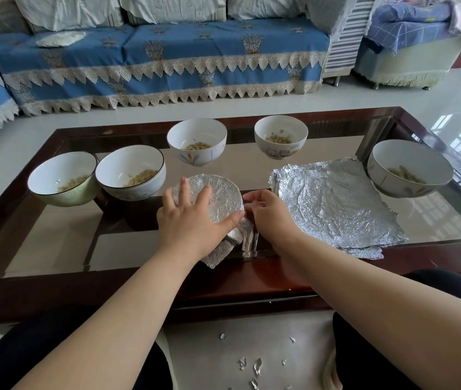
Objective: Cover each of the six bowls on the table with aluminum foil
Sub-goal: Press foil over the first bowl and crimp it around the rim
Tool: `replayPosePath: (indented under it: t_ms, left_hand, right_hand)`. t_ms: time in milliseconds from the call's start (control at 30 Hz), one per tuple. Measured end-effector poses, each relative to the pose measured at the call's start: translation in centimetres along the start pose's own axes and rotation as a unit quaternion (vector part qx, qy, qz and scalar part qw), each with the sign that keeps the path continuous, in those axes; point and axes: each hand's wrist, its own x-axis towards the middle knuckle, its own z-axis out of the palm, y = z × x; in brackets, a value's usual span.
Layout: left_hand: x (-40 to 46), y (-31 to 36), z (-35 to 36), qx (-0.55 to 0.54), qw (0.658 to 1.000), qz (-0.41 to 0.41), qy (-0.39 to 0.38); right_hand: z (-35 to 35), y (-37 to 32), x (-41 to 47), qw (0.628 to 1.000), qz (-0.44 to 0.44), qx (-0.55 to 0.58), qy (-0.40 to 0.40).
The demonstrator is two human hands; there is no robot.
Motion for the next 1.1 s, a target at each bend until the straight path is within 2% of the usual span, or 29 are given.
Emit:
replayPosePath:
  t_ms: [100, 233, 400, 567, 633, 800, 1100]
  left_hand:
    - [0.0, 0.0, 0.0, -0.001, 1.0, -0.003, 0.001]
    - [0.0, 0.1, 0.0, 0.002, 1.0, -0.006, -0.002]
    - [0.1, 0.4, 0.1, -0.001, 1.0, -0.019, 0.004]
    - [0.0, 0.7, 0.1, -0.001, 1.0, -0.027, 0.007]
    - [-0.1, 0.7, 0.1, -0.004, 1.0, -0.027, 0.007]
    - [-0.1, 0.8, 0.1, 0.001, 1.0, -0.026, 0.005]
    - [-0.2, 0.8, -0.2, -0.001, 1.0, -0.027, -0.006]
  right_hand:
    - [-0.3, -0.5, -0.3, 0.999, -0.017, -0.024, -0.038]
    - [-0.7, -0.1, -0.7, 0.994, -0.011, 0.056, -0.095]
    - [-0.2, 1.6, -0.8, 0.998, -0.034, 0.02, -0.051]
    - [0.9, 1.8, -0.9, 0.984, 0.039, 0.167, -0.055]
    - [1.2, 1.8, -0.7, 0.978, 0.056, 0.193, -0.048]
    - [1.6, 2.1, -0.3, 0.981, 0.089, 0.172, -0.022]
    - [1.9, 1.6, 0.1, 0.98, 0.097, 0.173, -0.003]
